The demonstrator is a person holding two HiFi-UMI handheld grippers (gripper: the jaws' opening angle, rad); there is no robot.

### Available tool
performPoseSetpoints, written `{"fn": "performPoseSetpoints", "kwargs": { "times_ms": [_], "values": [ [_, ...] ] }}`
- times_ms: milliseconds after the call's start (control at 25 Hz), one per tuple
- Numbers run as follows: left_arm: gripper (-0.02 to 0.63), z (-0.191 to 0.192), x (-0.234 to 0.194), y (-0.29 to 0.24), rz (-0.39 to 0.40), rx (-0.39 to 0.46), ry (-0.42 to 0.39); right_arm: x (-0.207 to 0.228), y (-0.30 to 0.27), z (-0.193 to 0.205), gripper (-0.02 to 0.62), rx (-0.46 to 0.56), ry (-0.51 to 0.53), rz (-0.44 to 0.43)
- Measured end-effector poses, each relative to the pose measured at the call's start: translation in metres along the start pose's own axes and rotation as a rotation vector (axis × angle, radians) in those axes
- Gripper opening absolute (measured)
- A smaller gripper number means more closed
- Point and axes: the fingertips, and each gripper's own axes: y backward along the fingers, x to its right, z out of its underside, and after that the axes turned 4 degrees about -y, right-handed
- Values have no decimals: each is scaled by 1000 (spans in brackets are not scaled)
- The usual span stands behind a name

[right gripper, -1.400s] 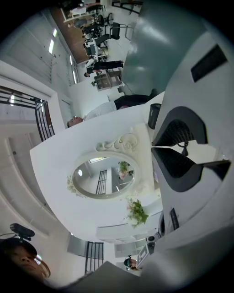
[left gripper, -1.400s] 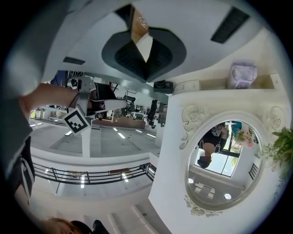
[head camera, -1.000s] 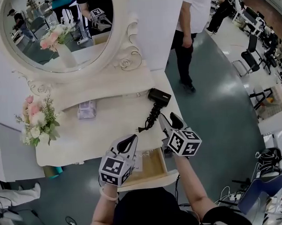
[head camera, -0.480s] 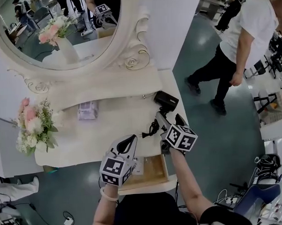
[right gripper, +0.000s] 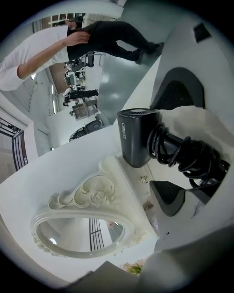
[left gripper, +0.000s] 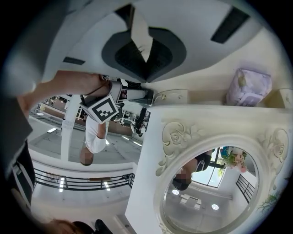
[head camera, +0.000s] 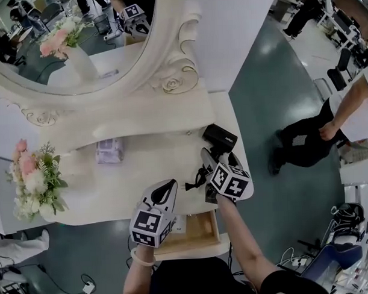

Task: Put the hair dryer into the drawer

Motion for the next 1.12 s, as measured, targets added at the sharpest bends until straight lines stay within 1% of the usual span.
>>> {"fn": "performPoseSetpoints", "kwargs": {
  "times_ms": [80, 240, 320, 640, 720, 800, 880, 920, 960, 1000, 1120],
  "values": [
    [18, 2, -3, -2, -6, -2, 5, 0, -5, 3, 462, -10, 11, 10],
    [18, 8, -6, 0, -22, 1, 34, 5, -12, 14, 463, -37, 75, 62],
    [18, 12, -6, 1, -26, -1, 45, 6, -14, 17, 466, -50, 88, 77],
    [18, 17, 2, 6, -25, 2, 60, 7, -18, 18, 466, -64, 101, 90],
    [18, 18, 4, 8, -23, 4, 58, 7, -18, 19, 449, -67, 105, 88],
    [19, 18, 5, 10, -24, 6, 57, 8, -17, 19, 451, -68, 100, 90],
    [18, 17, 5, 14, -26, 10, 56, 7, -15, 19, 432, -75, 87, 84],
    [18, 18, 6, 16, -26, 11, 57, 5, -13, 20, 413, -84, 81, 71],
    [19, 19, 6, 18, -25, 10, 59, 4, -12, 22, 340, -92, 74, 58],
    [19, 20, 6, 20, -25, 10, 61, 3, -11, 23, 325, -101, 69, 48],
    [18, 25, 5, 27, -26, 11, 74, 3, -10, 24, 317, -113, 50, 33]
  ]
}}
